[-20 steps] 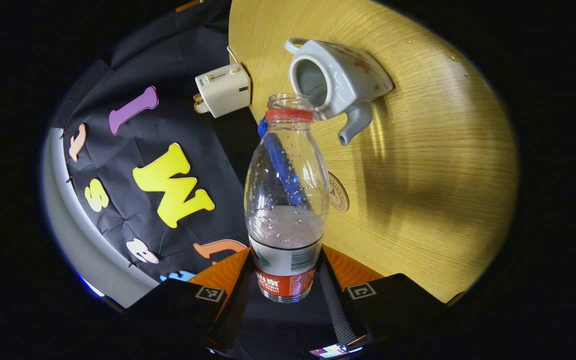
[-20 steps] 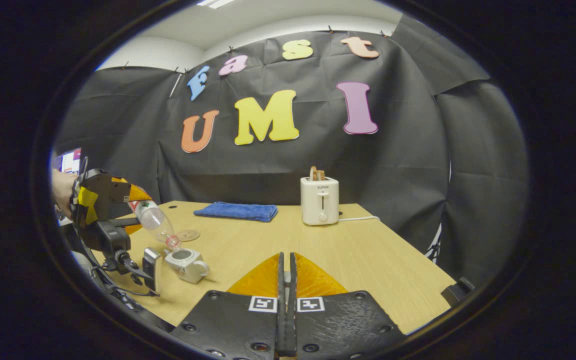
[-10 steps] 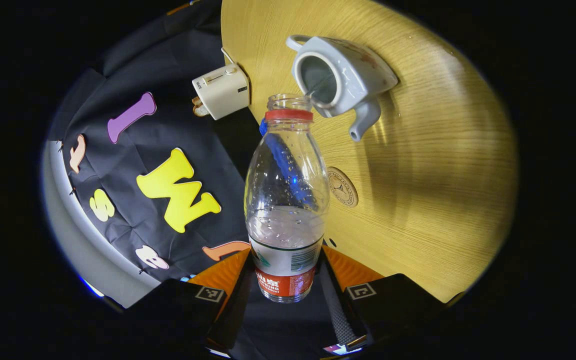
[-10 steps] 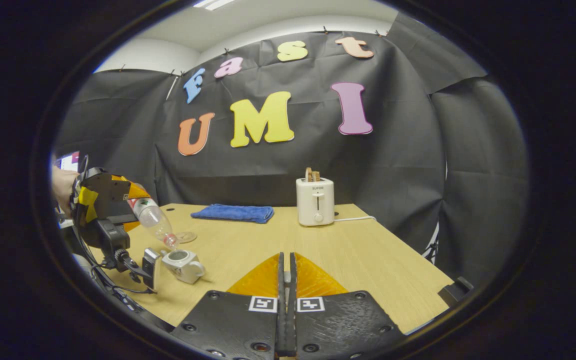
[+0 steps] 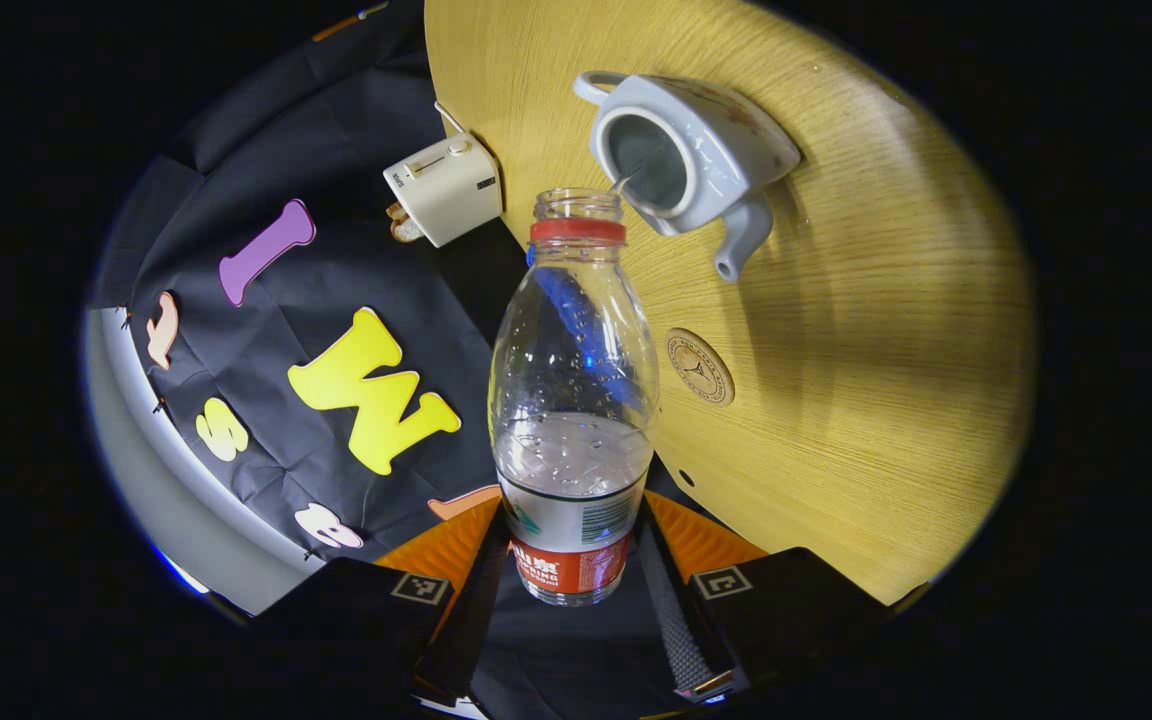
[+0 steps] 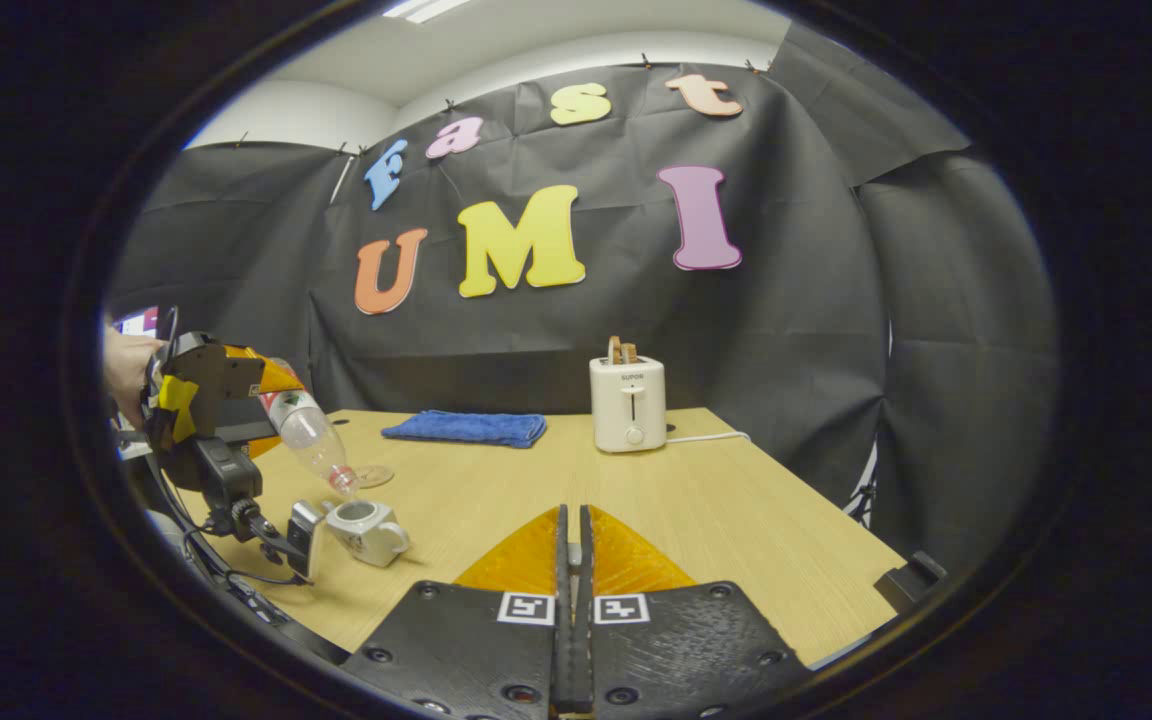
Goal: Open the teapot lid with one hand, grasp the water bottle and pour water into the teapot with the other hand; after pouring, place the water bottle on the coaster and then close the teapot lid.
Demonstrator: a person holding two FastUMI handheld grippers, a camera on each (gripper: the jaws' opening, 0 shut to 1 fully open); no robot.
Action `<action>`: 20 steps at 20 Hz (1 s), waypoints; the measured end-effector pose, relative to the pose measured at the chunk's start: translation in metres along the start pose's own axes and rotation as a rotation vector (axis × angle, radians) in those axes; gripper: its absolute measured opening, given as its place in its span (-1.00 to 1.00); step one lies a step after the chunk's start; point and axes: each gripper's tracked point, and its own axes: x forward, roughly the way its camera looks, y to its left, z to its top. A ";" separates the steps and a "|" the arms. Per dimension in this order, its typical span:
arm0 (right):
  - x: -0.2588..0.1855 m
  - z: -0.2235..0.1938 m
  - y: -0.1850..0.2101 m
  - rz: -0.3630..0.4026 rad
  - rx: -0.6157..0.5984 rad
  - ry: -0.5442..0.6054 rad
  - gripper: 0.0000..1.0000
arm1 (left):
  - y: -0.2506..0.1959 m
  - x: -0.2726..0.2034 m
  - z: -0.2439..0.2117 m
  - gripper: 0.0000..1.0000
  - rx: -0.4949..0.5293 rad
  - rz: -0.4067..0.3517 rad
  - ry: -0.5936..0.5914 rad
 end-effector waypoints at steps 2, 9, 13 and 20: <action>0.000 0.000 -0.001 -0.001 0.002 -0.002 -1.00 | 0.002 0.000 -0.002 0.48 0.014 0.007 0.004; -0.002 0.000 0.000 0.005 0.007 -0.002 -1.00 | 0.008 0.000 -0.002 0.47 0.033 0.005 0.009; -0.002 0.001 0.001 0.006 0.007 -0.005 -1.00 | 0.007 -0.001 -0.001 0.47 0.029 0.003 0.008; -0.005 0.001 0.003 0.010 0.005 -0.004 -1.00 | 0.007 -0.001 0.000 0.47 0.013 0.021 0.011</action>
